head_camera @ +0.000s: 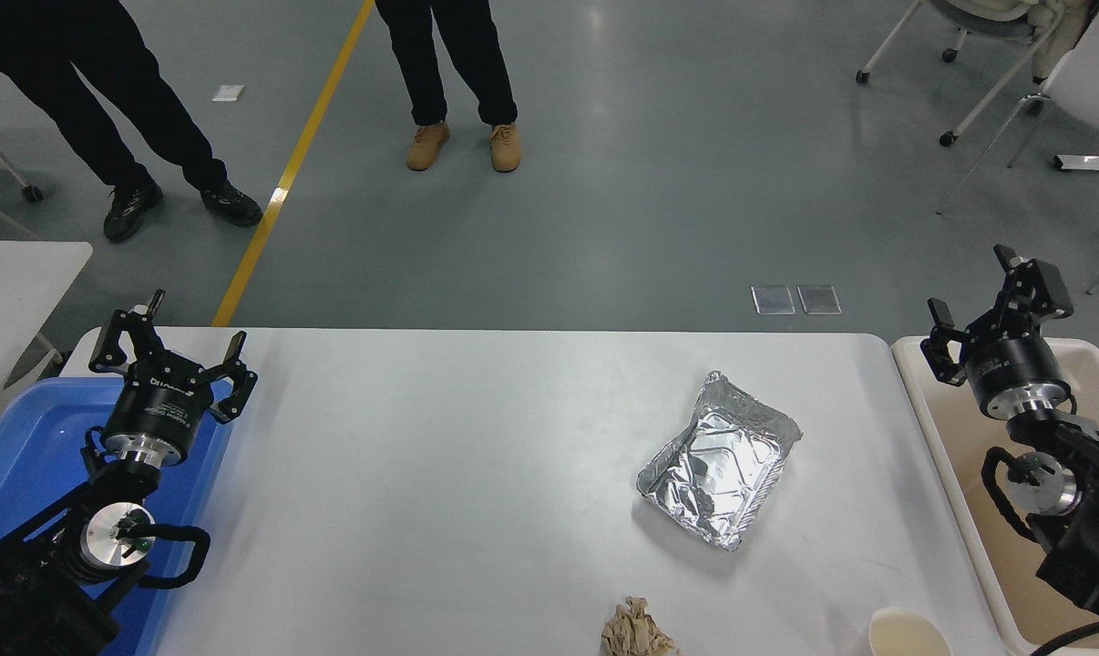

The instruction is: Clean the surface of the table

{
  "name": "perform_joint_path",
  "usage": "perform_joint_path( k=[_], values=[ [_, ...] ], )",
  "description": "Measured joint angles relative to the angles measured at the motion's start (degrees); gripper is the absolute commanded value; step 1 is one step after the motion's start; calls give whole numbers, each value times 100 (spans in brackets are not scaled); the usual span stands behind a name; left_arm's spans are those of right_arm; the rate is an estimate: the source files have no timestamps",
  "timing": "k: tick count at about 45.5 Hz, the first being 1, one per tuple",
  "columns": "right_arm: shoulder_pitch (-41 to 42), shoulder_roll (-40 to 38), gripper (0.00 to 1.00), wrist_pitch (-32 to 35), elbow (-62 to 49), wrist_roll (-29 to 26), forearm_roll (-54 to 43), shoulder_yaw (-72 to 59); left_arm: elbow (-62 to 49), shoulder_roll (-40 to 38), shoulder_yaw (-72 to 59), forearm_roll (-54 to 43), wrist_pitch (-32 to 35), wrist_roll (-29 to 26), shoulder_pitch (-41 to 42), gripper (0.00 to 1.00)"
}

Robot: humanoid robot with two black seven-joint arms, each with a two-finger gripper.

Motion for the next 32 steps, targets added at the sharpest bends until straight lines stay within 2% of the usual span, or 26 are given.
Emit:
perform_joint_path(
  k=[32],
  values=[
    [-15, -17, 99, 1, -9, 0, 0, -13, 0, 0, 0, -1, 0, 0, 0, 99]
  ],
)
